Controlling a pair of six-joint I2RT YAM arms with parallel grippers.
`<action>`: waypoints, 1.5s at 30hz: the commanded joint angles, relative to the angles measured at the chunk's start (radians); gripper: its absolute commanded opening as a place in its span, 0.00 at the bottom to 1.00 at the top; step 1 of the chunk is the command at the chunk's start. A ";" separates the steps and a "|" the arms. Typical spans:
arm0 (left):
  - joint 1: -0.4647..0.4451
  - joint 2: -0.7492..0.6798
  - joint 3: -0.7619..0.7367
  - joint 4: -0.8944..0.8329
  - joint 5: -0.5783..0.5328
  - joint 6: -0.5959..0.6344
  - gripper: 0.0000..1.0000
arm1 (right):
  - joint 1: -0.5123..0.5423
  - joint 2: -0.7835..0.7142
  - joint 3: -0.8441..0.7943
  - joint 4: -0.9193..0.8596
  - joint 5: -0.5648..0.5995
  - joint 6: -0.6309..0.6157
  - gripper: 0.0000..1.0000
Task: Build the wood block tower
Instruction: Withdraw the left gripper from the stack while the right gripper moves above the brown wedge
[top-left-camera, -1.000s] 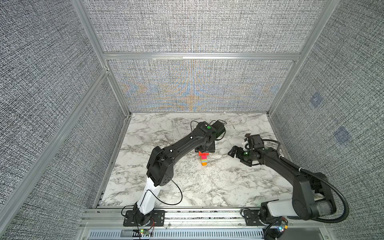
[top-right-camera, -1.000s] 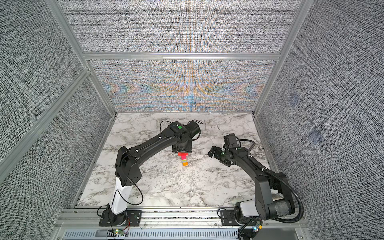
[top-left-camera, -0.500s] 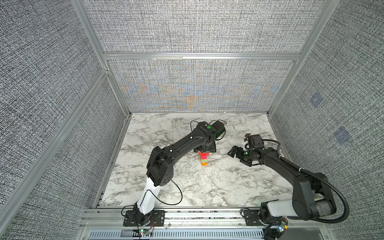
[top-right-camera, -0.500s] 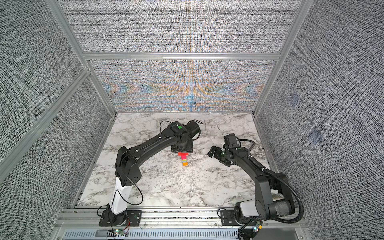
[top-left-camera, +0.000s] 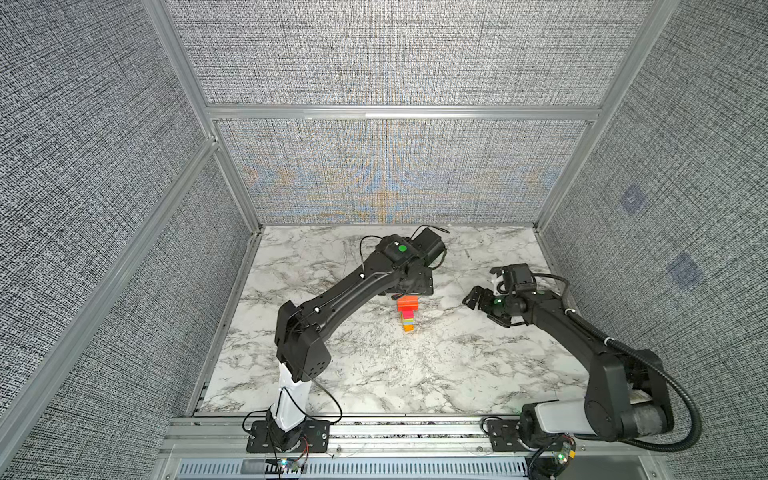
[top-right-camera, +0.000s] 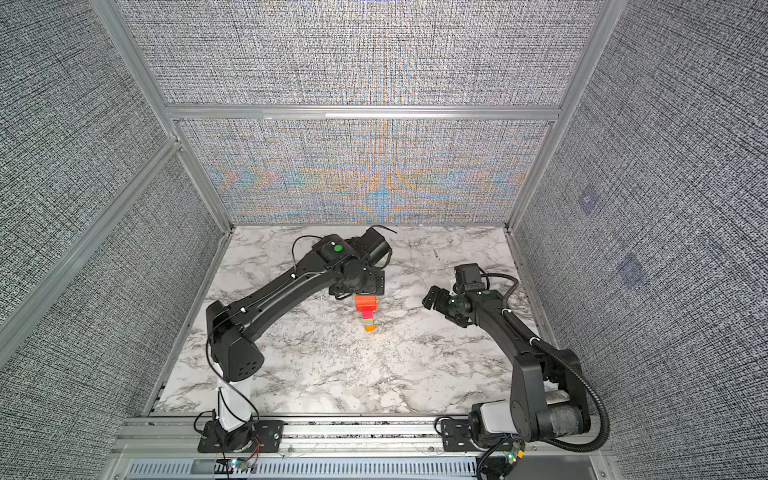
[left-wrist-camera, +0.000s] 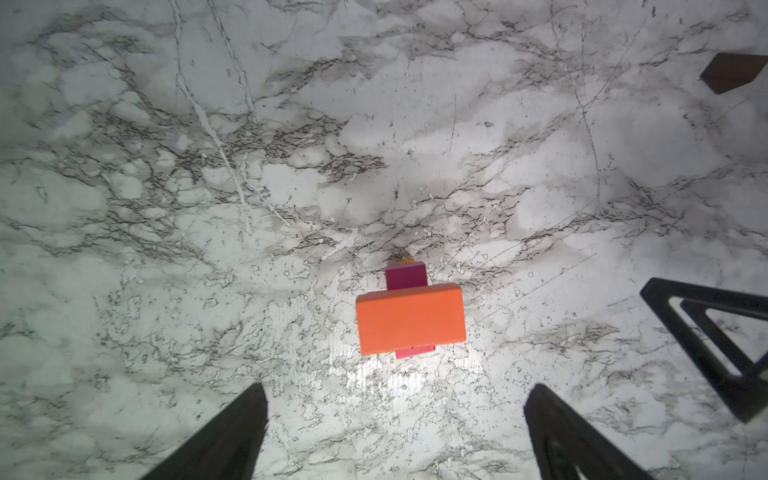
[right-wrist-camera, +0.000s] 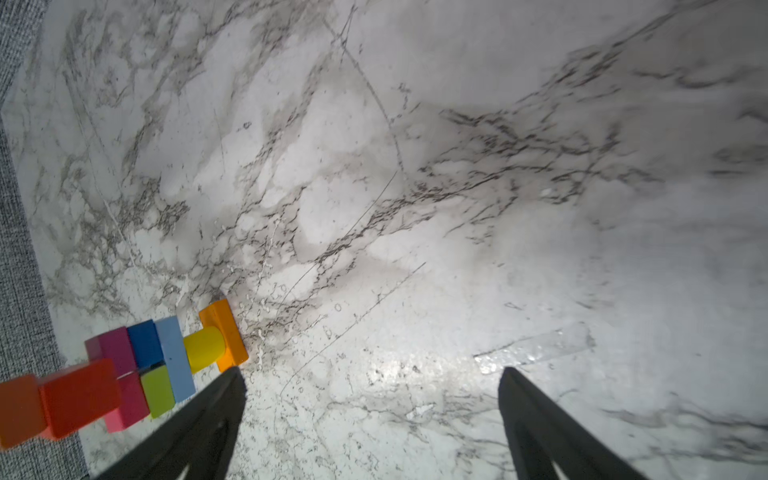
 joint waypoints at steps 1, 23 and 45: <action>0.025 -0.058 -0.062 0.026 0.008 0.042 0.99 | -0.042 0.011 0.028 -0.045 0.049 -0.017 0.93; 0.239 -0.535 -0.697 0.322 0.058 0.237 0.99 | -0.162 0.692 0.887 -0.418 0.290 0.004 0.62; 0.342 -0.525 -0.804 0.400 0.170 0.273 0.99 | -0.155 0.998 1.244 -0.592 0.311 0.048 0.50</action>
